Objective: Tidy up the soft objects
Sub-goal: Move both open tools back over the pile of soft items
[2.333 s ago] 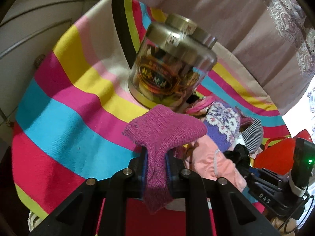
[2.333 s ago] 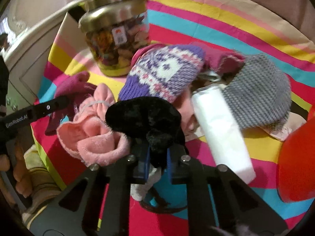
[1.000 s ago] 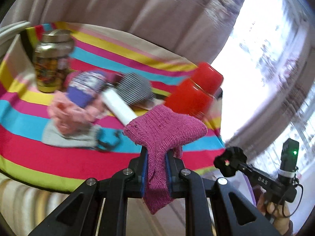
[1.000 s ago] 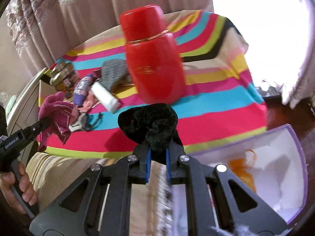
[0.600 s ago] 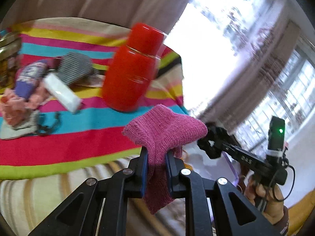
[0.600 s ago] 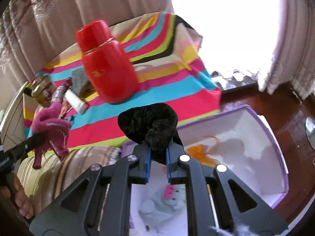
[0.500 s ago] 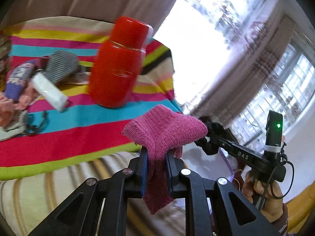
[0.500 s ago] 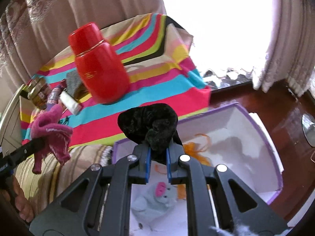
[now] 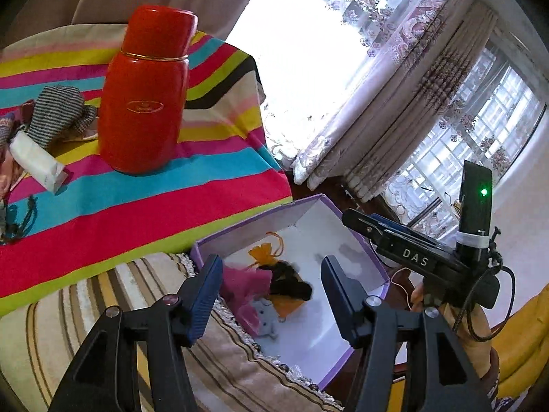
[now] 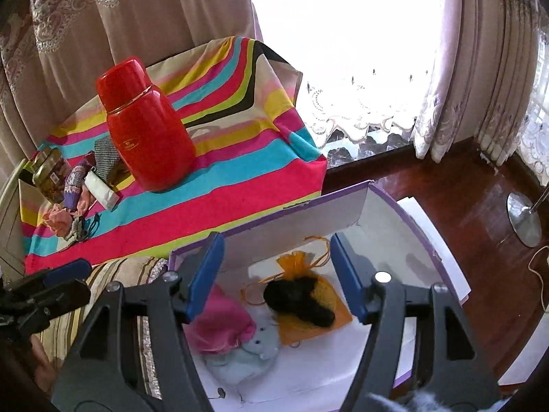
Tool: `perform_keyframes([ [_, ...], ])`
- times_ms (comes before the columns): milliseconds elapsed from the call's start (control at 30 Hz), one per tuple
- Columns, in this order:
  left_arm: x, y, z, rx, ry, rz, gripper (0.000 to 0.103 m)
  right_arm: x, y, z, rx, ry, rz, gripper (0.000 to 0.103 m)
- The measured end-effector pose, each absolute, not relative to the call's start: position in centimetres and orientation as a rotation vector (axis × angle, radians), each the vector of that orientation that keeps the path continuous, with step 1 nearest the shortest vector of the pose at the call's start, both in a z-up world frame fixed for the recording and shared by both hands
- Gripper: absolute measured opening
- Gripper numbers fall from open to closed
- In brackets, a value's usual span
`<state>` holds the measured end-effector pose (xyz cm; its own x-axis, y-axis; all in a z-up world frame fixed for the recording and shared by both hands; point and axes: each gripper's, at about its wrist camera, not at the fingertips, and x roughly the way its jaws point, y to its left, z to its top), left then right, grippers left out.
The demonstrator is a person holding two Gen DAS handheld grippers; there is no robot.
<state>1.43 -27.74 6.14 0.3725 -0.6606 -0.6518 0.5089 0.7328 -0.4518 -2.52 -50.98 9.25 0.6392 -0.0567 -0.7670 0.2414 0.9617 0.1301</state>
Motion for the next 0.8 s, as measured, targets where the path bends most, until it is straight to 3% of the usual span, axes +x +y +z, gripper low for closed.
perform_keyframes([
  [400,2.0,-24.2,6.8,-0.167,0.879,-0.656,0.06,-1.6,-47.2,9.4,0.158,0.885,-0.106,0.068],
  [800,5.0,-12.9,5.8,-0.312,0.87,-0.417,0.061,0.9,-40.9,9.3,0.12,0.913,0.046,0.068],
])
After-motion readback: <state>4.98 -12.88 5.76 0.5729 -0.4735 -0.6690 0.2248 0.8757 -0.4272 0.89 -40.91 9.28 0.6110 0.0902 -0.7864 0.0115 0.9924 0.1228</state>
